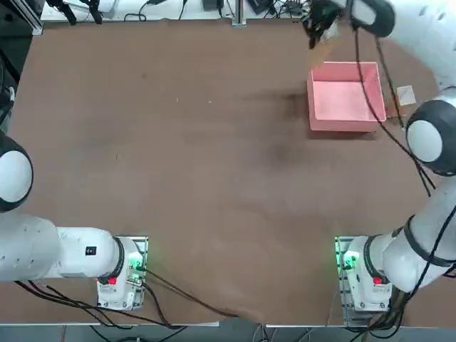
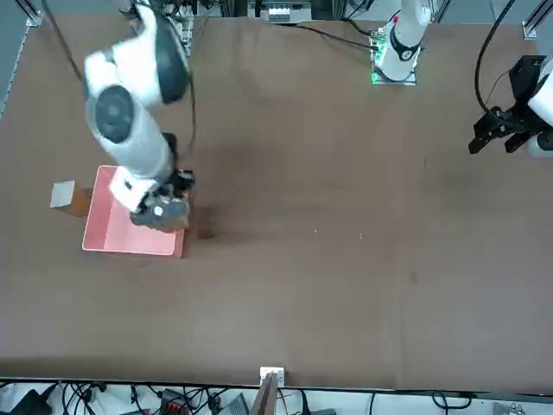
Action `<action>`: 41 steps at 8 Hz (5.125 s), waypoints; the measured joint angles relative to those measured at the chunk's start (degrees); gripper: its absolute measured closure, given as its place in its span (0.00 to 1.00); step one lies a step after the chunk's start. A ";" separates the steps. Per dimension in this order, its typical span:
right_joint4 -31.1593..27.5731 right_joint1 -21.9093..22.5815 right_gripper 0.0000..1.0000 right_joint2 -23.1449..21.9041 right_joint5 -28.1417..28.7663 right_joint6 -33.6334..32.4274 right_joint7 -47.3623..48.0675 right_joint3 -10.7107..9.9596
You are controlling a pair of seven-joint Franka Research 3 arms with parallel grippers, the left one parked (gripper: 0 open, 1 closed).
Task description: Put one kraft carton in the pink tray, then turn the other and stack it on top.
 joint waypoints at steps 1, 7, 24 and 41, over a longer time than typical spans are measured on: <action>-0.37 -3.05 0.99 -2.03 0.15 -3.74 -9.59 -0.09; -27.55 -16.59 0.99 -17.17 0.15 11.67 -51.83 -0.25; -48.48 -20.44 0.16 -11.37 0.34 48.24 -85.24 0.75; -33.19 -39.51 0.23 -7.25 3.07 29.23 -37.52 -1.06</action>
